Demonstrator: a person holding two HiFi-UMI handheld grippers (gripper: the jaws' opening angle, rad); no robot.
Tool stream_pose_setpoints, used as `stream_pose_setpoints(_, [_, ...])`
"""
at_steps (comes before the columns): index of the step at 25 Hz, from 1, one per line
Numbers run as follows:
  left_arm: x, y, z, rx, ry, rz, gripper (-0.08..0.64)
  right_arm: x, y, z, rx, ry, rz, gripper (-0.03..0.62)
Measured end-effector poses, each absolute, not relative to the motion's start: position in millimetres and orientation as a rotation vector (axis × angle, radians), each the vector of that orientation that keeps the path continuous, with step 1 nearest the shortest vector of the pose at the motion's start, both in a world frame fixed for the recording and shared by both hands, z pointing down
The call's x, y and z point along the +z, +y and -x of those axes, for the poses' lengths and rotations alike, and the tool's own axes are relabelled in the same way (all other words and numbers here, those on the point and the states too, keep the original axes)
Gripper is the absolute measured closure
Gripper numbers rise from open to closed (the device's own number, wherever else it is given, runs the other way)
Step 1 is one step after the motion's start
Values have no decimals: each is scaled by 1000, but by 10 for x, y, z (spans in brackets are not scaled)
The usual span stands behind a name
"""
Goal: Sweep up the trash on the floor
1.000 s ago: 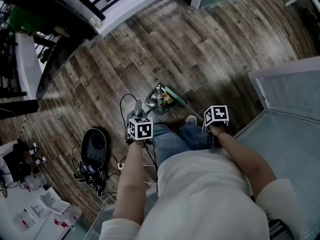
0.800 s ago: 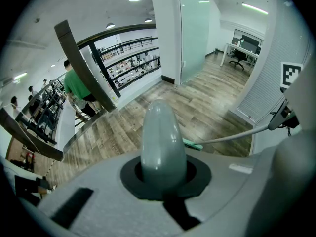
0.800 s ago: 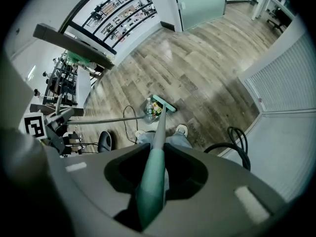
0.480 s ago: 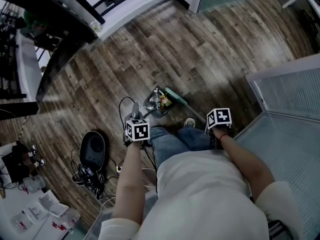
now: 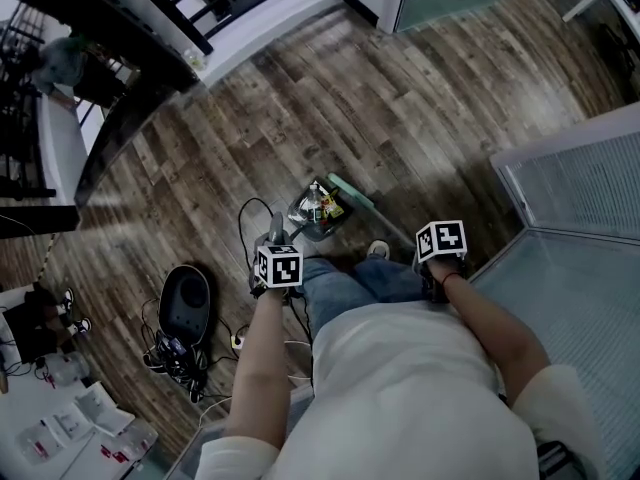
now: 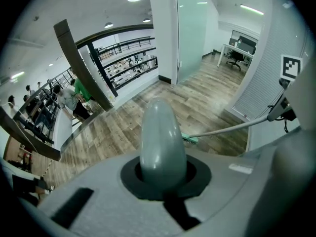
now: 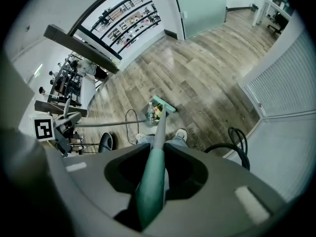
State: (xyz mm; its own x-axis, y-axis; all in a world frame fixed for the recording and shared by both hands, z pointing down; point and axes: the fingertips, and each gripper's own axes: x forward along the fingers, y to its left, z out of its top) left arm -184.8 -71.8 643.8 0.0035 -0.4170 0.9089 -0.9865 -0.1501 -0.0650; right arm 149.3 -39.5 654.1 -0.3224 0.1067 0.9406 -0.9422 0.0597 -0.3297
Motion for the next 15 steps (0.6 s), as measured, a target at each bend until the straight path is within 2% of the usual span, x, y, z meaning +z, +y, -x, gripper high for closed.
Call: stream_pose_setpoints(15, [6426,-371,1618,1150,-1494,-1640,551,6353,-376,-1667,1436,-1482,-927,494])
